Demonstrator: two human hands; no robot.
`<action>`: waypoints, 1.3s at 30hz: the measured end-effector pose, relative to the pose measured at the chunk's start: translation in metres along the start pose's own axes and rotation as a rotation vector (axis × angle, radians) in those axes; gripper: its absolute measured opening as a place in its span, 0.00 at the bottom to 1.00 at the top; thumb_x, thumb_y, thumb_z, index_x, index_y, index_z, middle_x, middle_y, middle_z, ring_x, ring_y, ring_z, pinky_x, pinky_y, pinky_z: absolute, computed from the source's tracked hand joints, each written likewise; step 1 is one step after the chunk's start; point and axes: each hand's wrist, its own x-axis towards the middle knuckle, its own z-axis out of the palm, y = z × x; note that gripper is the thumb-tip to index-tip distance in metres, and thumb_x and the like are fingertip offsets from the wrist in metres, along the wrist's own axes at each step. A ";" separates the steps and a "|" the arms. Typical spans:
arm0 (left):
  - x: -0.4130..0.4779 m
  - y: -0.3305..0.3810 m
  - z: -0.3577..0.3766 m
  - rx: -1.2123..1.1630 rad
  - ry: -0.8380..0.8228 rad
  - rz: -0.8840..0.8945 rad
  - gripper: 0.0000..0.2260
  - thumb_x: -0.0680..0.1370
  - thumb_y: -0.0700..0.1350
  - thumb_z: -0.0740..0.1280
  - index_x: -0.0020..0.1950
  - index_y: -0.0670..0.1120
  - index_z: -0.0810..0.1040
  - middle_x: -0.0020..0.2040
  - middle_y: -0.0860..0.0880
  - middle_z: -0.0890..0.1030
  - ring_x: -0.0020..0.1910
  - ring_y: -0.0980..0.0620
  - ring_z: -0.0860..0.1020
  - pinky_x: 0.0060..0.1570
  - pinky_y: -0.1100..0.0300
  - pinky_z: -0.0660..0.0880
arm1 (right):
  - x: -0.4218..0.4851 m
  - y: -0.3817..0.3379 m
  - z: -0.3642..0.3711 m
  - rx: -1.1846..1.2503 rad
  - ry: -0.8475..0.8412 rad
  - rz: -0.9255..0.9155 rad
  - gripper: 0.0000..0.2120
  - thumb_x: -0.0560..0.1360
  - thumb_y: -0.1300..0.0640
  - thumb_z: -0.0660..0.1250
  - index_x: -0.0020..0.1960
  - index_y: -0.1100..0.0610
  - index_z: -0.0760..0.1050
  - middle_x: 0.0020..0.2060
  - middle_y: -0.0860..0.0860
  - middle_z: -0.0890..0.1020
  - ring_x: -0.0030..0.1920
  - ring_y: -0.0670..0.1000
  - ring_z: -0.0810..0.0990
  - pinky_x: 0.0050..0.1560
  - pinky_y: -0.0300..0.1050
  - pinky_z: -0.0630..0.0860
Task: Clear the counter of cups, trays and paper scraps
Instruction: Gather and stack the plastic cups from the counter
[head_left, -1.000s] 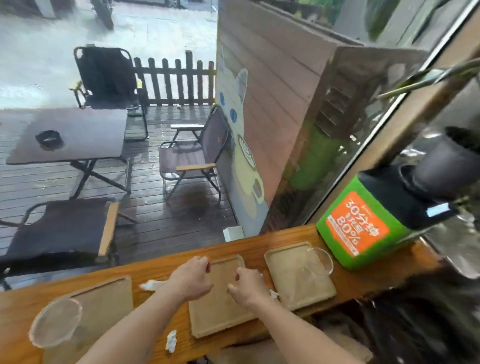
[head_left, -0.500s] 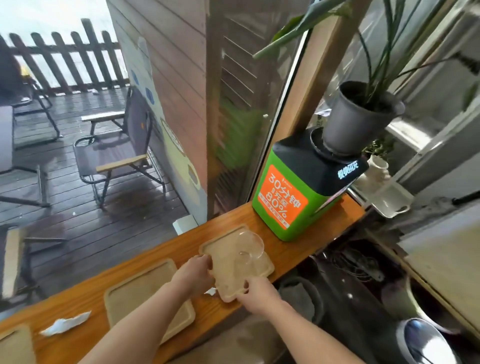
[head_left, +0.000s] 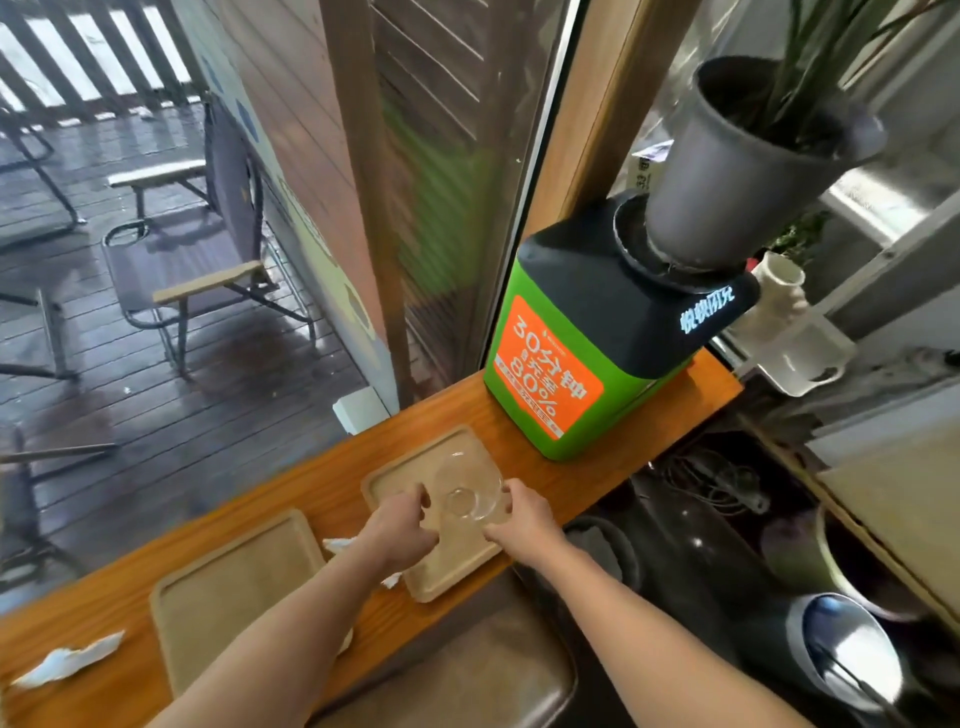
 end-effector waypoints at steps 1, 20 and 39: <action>0.003 0.001 0.002 -0.013 0.009 0.000 0.18 0.71 0.45 0.73 0.55 0.53 0.70 0.50 0.53 0.76 0.47 0.55 0.75 0.40 0.65 0.71 | 0.004 0.000 -0.001 0.015 0.003 -0.013 0.31 0.72 0.56 0.76 0.71 0.55 0.68 0.66 0.53 0.76 0.66 0.54 0.74 0.63 0.46 0.74; -0.048 -0.013 -0.009 -0.337 0.149 0.058 0.33 0.72 0.42 0.77 0.73 0.51 0.67 0.69 0.49 0.74 0.60 0.49 0.78 0.49 0.61 0.80 | -0.022 -0.030 0.034 0.068 -0.003 -0.163 0.40 0.70 0.52 0.78 0.76 0.48 0.62 0.71 0.49 0.72 0.68 0.52 0.73 0.64 0.45 0.74; -0.276 -0.243 -0.073 -0.660 0.653 -0.003 0.26 0.68 0.53 0.79 0.61 0.53 0.72 0.55 0.59 0.79 0.53 0.62 0.78 0.43 0.70 0.75 | -0.144 -0.202 0.241 0.082 -0.391 -0.502 0.35 0.65 0.55 0.82 0.64 0.45 0.66 0.52 0.42 0.79 0.44 0.29 0.80 0.33 0.24 0.74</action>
